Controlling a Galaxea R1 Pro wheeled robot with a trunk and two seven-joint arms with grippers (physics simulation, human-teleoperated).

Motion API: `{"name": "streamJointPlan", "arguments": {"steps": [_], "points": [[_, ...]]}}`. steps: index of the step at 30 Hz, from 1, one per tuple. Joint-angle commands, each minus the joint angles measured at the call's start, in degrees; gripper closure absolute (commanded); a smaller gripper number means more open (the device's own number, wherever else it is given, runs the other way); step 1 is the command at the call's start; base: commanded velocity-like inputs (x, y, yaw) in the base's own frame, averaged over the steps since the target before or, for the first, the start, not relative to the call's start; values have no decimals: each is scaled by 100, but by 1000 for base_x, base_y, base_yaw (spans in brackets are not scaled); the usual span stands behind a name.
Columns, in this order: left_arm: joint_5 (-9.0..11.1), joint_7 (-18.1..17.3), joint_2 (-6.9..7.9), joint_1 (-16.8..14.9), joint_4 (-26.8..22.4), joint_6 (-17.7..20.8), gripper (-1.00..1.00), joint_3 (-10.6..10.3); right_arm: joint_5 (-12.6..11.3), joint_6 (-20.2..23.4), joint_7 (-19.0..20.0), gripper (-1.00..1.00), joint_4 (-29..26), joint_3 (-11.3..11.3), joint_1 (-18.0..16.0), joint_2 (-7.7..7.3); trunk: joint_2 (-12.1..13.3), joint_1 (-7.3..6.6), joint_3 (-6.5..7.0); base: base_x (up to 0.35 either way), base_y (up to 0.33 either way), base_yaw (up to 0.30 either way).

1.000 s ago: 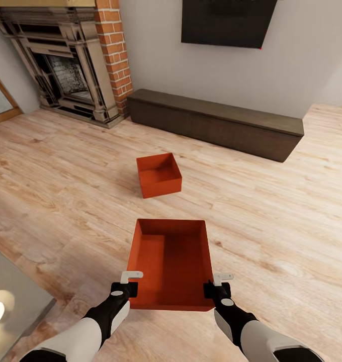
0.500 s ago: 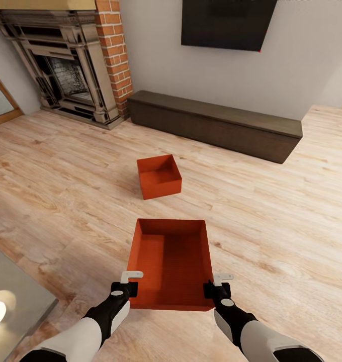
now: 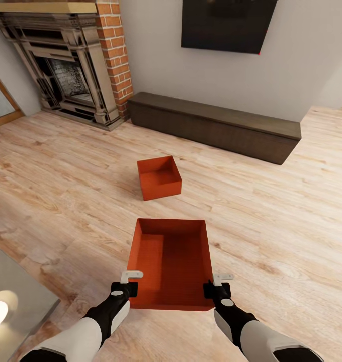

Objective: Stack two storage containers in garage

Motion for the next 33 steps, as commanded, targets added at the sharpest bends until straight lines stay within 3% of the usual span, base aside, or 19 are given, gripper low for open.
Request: {"name": "streamJointPlan", "arguments": {"steps": [1, 33], "points": [[-34, 68, 3, -3, -22, 19, 100, 64, 5, -6, -51, 100, 17, -94, -2, 1, 39, -23, 15, 0, 0, 0], [-8, 68, 3, -3, -23, 19, 100, 67, 22, 49, -116, 100, 15, -96, -2, 45, 1323, -725, 590, 0, 0, 0]]}}
